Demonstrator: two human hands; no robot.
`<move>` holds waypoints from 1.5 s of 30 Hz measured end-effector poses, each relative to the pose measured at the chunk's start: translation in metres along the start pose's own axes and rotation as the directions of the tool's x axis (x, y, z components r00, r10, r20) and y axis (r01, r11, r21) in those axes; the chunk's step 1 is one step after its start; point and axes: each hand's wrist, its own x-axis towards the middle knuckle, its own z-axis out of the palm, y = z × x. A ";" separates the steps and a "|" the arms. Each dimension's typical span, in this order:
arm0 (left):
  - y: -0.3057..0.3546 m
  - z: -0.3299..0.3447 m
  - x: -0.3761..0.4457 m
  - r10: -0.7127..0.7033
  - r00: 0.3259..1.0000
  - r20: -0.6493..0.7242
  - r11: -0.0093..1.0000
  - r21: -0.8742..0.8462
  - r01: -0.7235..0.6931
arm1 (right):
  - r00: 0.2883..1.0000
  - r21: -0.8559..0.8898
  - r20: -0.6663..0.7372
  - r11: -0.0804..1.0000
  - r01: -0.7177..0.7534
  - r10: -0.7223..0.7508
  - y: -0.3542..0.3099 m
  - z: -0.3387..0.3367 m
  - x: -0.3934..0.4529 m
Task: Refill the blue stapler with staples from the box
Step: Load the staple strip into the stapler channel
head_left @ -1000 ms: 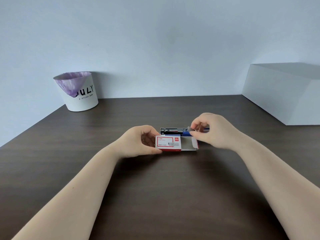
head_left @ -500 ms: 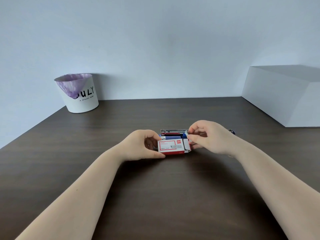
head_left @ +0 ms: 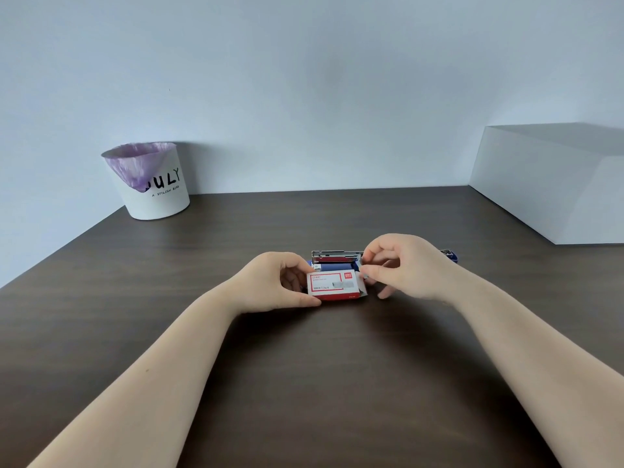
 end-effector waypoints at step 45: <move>0.002 0.007 -0.001 0.101 0.995 0.021 0.988 0.115 -0.103 | 0.977 -0.308 -0.151 0.946 0.097 -0.149 0.001 -0.015 0.019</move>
